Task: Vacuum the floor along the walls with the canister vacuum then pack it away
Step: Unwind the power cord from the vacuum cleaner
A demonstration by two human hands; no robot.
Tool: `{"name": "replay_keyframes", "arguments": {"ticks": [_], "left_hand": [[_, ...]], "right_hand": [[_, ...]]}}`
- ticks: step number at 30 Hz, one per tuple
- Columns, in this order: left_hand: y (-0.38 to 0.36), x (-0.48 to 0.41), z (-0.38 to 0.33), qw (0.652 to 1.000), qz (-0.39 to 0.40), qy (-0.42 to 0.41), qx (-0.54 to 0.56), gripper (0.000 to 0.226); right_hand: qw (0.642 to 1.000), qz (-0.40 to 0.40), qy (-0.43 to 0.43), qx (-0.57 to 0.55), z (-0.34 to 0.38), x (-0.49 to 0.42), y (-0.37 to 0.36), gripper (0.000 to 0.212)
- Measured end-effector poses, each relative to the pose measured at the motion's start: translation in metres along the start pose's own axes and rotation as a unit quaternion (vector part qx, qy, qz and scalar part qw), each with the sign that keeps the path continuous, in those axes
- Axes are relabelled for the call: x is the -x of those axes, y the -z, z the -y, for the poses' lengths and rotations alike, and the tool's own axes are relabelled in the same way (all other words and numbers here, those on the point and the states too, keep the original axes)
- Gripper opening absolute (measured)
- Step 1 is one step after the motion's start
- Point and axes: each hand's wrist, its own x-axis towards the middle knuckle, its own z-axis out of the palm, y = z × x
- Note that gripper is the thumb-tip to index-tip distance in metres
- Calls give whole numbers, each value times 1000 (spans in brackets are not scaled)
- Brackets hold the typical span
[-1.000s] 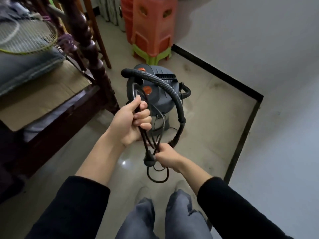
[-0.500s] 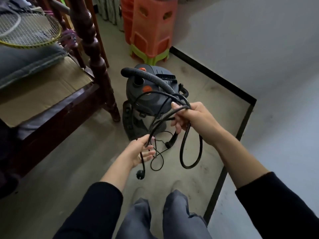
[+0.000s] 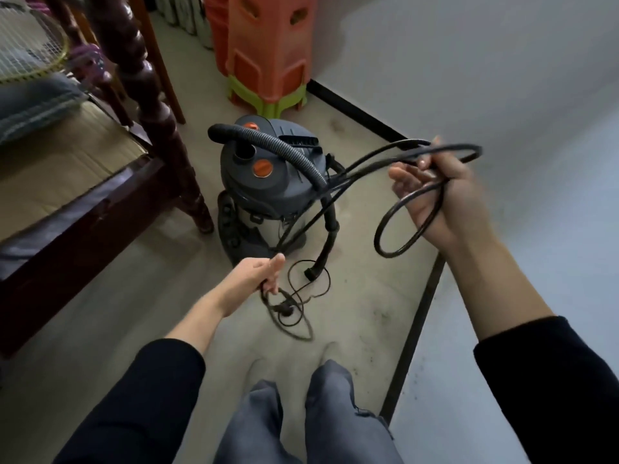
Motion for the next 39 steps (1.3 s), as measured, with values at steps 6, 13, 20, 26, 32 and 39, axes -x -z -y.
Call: {"name": "replay_keyframes", "arguments": {"ticks": [6, 13, 20, 26, 32, 39], "left_hand": [[74, 49, 58, 953, -202, 141, -176, 43], [142, 151, 54, 822, -489, 154, -250, 45], [191, 272, -25, 598, -690, 141, -383, 33], [178, 283, 13, 672, -607, 165, -391, 31], [159, 240, 104, 806, -408, 309, -296, 32], [146, 205, 115, 826, -486, 266, -104, 38]], "right_hand": [[993, -76, -28, 88, -20, -24, -7, 39], [903, 15, -52, 426, -104, -40, -48, 30], [851, 137, -63, 503, -183, -26, -126, 31], [851, 170, -55, 494, -209, -13, -164, 30], [845, 183, -54, 499, -188, -2, -150, 20], [802, 270, -73, 527, -174, 8, -139, 30]]}}
